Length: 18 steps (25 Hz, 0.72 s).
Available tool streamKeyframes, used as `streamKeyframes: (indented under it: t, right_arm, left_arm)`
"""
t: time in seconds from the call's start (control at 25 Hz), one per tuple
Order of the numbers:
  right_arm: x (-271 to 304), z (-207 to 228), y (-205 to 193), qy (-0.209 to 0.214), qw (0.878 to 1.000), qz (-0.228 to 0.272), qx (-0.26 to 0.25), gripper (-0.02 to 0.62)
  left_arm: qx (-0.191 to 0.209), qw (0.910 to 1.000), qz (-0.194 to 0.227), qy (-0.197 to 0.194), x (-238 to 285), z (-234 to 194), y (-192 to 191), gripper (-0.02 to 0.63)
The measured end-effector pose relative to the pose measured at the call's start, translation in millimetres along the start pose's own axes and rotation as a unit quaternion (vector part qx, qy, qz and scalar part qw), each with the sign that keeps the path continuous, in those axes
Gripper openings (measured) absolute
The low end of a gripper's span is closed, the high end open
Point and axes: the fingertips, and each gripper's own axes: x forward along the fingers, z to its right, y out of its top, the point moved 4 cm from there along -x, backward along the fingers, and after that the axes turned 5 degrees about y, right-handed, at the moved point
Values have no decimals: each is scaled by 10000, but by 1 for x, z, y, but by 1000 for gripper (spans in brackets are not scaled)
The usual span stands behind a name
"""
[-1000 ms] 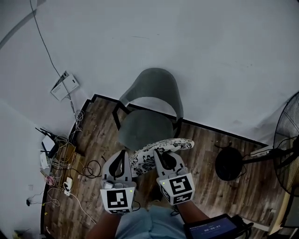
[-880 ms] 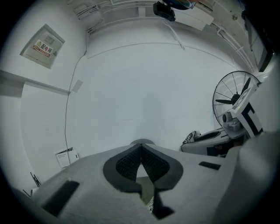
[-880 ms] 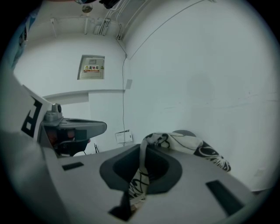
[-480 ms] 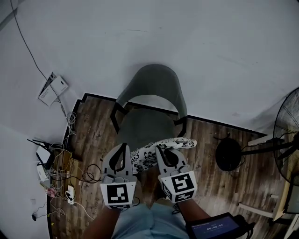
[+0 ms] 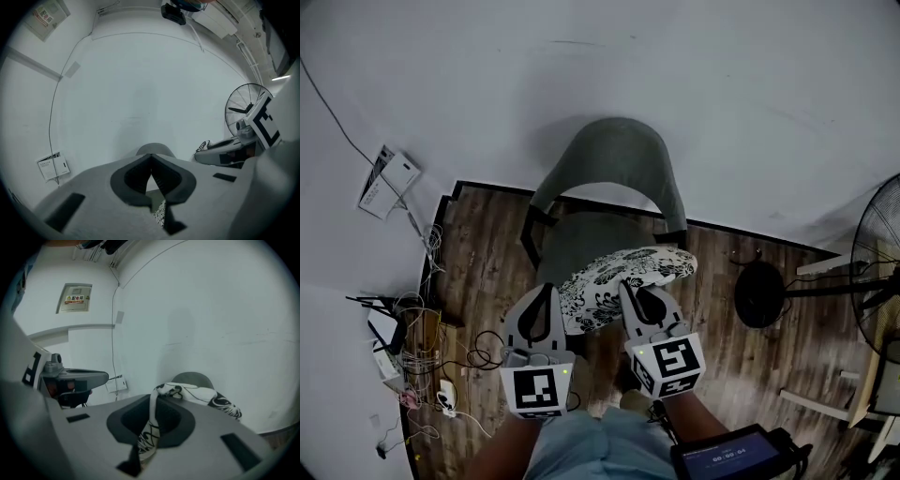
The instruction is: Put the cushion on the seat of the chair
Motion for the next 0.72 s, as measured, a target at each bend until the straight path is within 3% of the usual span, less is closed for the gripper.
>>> streamKeyframes:
  t: [0.24,0.44,0.72]
  right_arm:
    - [61,20,2,15,9999,-157,36,21]
    - [128,31,18,99,9998,-140,-90,21]
    - [173,41,84,110,9980,575,-241,21]
  left_arm:
    - [-316,9992,-242,-7,37,-26,-17,9]
    - [-334,9987,-359,131,62,-67,-28,9]
    - [-419,9974,-453,385,76,-107,-35,9]
